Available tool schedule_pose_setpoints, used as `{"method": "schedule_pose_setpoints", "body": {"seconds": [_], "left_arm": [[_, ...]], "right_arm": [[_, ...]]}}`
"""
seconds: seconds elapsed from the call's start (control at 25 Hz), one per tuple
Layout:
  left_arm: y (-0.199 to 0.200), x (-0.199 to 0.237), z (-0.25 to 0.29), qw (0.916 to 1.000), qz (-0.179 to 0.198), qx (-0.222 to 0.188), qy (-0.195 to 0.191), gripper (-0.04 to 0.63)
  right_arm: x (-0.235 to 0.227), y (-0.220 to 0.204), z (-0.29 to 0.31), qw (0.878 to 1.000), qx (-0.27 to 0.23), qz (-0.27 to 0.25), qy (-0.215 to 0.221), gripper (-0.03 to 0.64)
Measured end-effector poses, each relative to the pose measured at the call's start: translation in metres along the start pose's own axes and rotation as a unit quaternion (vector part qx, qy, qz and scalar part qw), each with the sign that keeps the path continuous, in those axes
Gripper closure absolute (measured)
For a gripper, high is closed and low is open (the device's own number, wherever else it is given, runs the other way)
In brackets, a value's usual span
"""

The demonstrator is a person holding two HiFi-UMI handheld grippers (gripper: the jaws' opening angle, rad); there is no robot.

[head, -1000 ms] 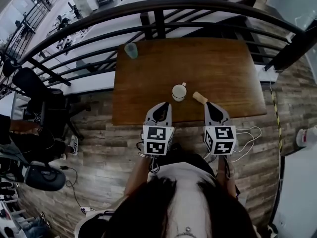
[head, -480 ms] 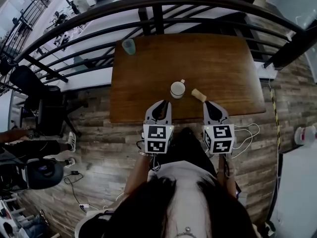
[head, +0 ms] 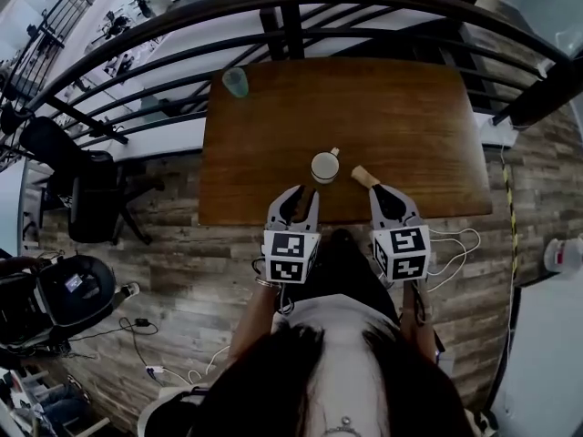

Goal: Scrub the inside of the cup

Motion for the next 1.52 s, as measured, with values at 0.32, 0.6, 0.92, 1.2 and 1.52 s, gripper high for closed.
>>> {"method": "schedule_pose_setpoints", "body": {"seconds": [0.32,0.6,0.92,1.2,1.52], "left_arm": [[-0.007,0.003,0.024,0.9995,-0.015,0.017,0.023,0.489],[-0.023,0.004,0.04,0.9987,-0.027,0.033,0.028,0.426],[-0.038,0.003,0.059,0.9978,-0.033,0.044,0.037,0.374],[-0.049,0.004,0.079,0.9976,-0.031,0.045,0.044,0.317],[-0.062,0.005,0.1,0.9973,-0.035,0.048,0.042,0.27]], "right_arm": [[-0.011,-0.008,0.025,0.999,0.026,-0.006,0.033,0.577],[-0.019,-0.015,0.045,0.997,0.049,-0.013,0.055,0.575],[-0.031,-0.032,0.064,0.993,0.083,-0.012,0.084,0.522],[-0.039,-0.051,0.081,0.989,0.109,-0.013,0.102,0.469],[-0.049,-0.07,0.1,0.984,0.134,-0.013,0.115,0.44]]}}
Point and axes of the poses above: the fingertips, and each gripper's own axes: z forward along the fingers, x to its left, y out of its top, the point moved 2 cm from there along -z, backward along the fingers, and after that the axes turned 5 degrees about -x, right-handed, at the moved point
